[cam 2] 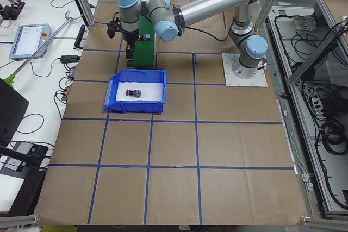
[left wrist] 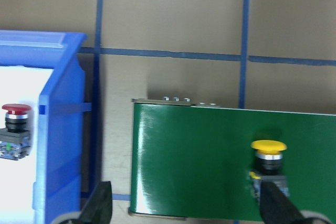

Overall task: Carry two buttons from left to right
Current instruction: 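Release the yellow button on the belt and raise the left gripper, then lower the left gripper into the bin and grasp the red-capped button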

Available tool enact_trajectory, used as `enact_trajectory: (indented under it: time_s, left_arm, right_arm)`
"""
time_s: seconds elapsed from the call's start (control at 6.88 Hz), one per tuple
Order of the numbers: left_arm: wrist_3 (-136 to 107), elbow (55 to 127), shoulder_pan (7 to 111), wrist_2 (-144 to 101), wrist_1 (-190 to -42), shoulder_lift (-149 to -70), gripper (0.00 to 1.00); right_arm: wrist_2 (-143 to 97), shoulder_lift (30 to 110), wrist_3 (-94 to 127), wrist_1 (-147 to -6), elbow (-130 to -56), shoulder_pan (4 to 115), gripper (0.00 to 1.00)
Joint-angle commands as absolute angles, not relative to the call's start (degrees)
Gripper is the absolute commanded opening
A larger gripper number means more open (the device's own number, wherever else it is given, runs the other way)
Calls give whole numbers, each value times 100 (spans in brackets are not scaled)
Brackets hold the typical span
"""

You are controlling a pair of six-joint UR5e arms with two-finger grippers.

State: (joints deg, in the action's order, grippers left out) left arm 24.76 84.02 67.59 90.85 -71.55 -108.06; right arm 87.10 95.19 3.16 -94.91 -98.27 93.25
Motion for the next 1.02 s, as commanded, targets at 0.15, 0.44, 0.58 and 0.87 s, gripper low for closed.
enact_trajectory:
  time_s: [0.15,0.44,0.58,0.87]
  left_arm:
    - [3241,8420,6145,9053,-7102,-11090,100]
    - [3313,8516,6091,8843,-6796,-11354,100]
    - [3313,8525,6100,8833,-6481,-11564,100]
    - [3305,8578,6100,8833,-5944,-11986,99]
  right_arm:
    - [8710,9519,316,-9492,-9826,9325,100]
    - [8710,9519,316,-9492,-9826,9325,100]
    - [8710,9519,316,-9492,-9826,9325,100]
    - [8710,9519,316,-9492,-9826,9325,100]
